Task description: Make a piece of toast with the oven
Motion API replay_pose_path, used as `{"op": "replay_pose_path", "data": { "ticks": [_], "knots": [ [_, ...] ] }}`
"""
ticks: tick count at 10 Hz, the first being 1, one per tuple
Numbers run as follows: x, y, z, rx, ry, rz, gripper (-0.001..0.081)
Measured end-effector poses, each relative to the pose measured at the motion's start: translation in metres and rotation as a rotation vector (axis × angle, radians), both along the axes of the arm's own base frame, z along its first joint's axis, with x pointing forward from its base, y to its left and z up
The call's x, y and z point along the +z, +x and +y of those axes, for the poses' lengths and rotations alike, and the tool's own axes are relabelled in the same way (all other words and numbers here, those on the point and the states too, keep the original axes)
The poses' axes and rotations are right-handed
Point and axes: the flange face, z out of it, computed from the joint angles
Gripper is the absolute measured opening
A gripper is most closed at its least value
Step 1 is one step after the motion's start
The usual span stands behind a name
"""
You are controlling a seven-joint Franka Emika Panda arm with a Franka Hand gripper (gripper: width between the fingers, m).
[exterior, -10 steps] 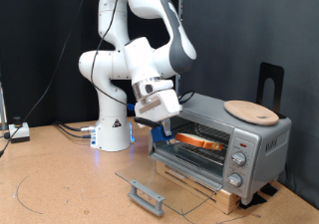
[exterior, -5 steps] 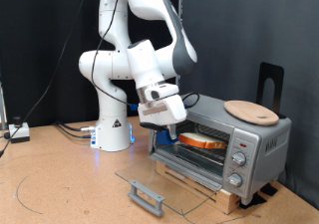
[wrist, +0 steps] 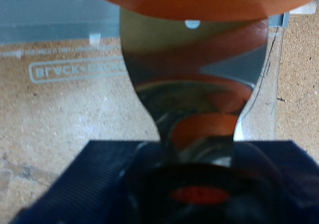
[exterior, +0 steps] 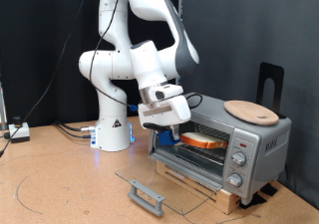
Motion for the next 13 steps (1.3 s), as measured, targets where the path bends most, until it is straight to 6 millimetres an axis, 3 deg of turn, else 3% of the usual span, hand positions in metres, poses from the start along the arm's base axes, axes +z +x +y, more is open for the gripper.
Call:
{"op": "replay_pose_path", "data": {
  "ticks": [3, 5, 13],
  "knots": [
    [-0.001, 0.005, 0.004, -0.043, -0.03, 0.05, 0.0396],
    [-0.003, 0.007, -0.006, -0.105, 0.013, 0.119, 0.0396],
    [-0.005, -0.001, -0.138, -0.377, 0.228, 0.33, 0.0396]
  ]
}}
